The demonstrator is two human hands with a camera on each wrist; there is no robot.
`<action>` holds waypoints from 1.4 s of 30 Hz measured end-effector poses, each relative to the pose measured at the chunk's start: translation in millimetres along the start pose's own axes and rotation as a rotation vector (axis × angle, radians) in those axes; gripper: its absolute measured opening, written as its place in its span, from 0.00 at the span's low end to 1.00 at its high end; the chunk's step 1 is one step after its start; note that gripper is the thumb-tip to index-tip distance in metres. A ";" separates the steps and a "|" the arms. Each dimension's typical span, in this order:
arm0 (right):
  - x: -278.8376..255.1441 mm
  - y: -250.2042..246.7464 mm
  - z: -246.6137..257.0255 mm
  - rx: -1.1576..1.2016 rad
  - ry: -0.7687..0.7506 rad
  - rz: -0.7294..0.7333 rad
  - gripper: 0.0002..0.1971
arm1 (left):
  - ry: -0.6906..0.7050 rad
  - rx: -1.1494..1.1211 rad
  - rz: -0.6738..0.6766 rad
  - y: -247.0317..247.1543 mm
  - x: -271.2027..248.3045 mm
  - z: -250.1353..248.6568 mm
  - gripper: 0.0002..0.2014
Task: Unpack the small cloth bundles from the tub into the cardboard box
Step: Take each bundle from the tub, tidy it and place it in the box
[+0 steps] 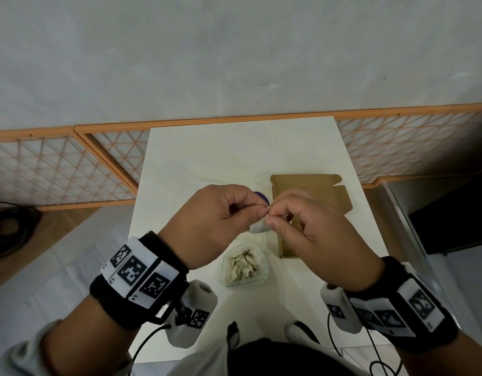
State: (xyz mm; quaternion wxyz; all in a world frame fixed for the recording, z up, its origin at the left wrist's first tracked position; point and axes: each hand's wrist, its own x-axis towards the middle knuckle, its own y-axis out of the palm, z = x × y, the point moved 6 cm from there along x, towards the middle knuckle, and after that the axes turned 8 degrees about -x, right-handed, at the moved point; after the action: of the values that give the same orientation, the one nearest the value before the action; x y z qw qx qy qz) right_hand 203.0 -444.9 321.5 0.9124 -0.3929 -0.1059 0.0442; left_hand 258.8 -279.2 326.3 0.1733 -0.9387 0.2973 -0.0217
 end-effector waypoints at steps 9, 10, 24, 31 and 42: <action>-0.2 5.7 -7.1 0.099 0.096 -0.053 0.07 | -0.012 -0.110 0.003 6.0 -3.7 2.1 0.06; -0.1 6.5 -8.6 0.104 0.104 -0.050 0.07 | 0.004 -0.076 -0.008 6.2 -2.7 4.2 0.06; -7.3 -16.1 -32.4 0.040 0.143 -0.022 0.08 | 0.018 -0.106 -0.082 27.0 17.7 20.5 0.04; -33.3 -34.7 -89.3 -0.113 0.222 -0.026 0.03 | -0.199 0.047 -0.066 28.3 6.7 94.5 0.02; -35.8 93.6 -235.8 -0.167 0.524 0.315 0.04 | -0.469 0.382 0.094 44.0 -31.0 195.2 0.04</action>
State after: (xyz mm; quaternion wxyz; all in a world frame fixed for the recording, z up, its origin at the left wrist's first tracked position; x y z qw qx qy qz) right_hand 222.2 -553.2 90.1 0.8553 -0.4758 0.1916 0.0734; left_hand 237.1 -234.3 130.1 0.4112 -0.8538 0.2828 0.1483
